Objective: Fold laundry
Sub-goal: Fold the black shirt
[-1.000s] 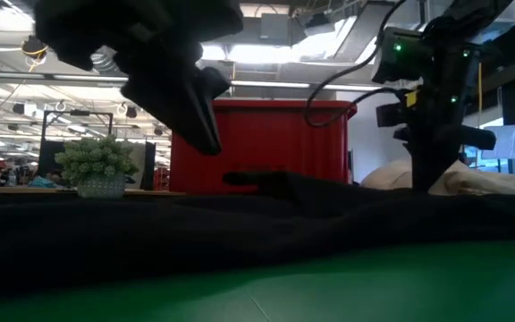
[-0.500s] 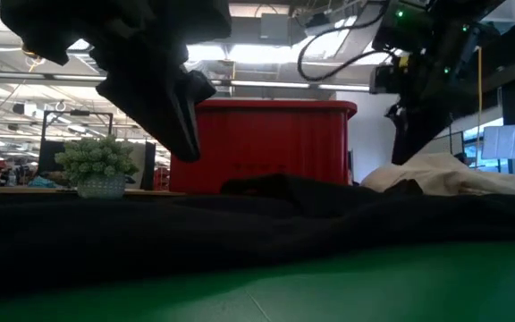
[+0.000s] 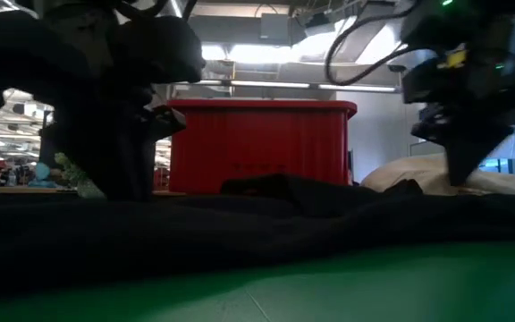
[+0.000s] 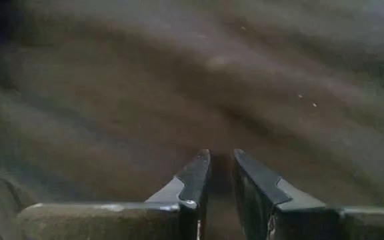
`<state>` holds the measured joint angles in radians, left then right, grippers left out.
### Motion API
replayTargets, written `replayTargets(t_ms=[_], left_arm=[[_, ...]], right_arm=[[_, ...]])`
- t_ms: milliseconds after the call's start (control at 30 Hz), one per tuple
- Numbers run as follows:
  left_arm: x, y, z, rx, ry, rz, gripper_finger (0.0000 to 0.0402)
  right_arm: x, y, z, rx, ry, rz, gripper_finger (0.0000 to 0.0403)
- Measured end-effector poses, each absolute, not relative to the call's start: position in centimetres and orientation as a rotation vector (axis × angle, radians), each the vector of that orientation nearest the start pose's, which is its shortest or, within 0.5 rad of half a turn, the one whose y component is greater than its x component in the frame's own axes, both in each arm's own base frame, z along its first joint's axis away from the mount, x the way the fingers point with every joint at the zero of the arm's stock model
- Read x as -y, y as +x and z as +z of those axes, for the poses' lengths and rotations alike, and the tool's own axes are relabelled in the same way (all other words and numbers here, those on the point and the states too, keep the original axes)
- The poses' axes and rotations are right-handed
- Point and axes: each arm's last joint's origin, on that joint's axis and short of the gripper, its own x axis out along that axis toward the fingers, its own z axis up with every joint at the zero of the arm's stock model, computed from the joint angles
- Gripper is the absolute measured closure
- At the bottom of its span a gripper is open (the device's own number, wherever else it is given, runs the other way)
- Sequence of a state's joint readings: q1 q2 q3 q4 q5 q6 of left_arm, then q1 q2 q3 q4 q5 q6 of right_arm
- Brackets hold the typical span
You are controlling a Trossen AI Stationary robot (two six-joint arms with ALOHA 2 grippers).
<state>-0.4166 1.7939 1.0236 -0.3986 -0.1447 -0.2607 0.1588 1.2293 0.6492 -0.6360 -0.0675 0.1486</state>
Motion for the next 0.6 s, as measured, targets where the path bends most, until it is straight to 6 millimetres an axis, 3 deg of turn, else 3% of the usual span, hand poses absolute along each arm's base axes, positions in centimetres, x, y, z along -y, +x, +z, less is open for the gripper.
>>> replayTargets(t_ms=[300, 600], left_arm=[[12.7, 30.0, 13.7, -1.178, 0.094, -0.046, 0.0346], [12.9, 29.6, 13.6, -1.237, 0.01, -0.056, 0.0346]], right_arm=[[-7.1, 17.8, 16.4, -1.345, 0.164, 0.153, 0.0394], [-6.5, 17.7, 16.1, -1.312, 0.101, -0.038, 0.0397]])
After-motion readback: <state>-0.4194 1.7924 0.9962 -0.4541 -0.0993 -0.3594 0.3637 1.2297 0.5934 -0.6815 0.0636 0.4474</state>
